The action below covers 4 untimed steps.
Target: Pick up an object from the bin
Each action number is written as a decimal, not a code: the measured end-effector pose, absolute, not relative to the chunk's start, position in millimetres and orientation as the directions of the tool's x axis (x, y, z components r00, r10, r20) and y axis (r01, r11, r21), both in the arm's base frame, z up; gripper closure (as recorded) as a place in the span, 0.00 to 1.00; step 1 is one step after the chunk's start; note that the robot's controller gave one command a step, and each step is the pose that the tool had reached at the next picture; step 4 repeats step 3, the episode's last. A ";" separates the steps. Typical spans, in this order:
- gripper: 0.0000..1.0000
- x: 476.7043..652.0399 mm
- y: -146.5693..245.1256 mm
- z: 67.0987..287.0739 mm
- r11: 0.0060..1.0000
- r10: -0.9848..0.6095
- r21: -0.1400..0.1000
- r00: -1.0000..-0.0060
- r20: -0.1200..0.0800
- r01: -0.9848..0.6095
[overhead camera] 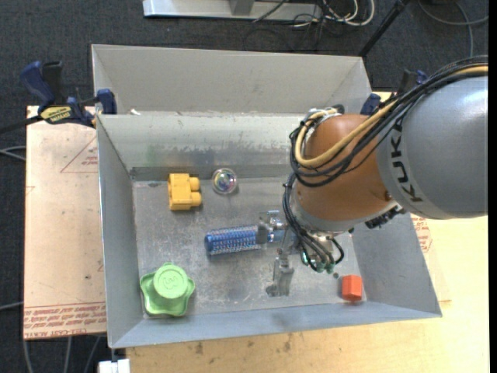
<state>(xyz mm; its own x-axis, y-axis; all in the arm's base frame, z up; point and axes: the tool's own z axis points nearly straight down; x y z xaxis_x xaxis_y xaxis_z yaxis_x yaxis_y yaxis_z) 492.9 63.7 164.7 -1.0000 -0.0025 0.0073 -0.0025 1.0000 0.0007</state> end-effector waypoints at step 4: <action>1.00 570.2 94.8 245.7 0.990 -0.139 0.000 -0.990 -0.010 -0.139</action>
Offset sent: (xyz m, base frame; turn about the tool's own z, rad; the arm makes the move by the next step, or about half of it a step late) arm 0.0690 0.0447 -0.0947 -0.1315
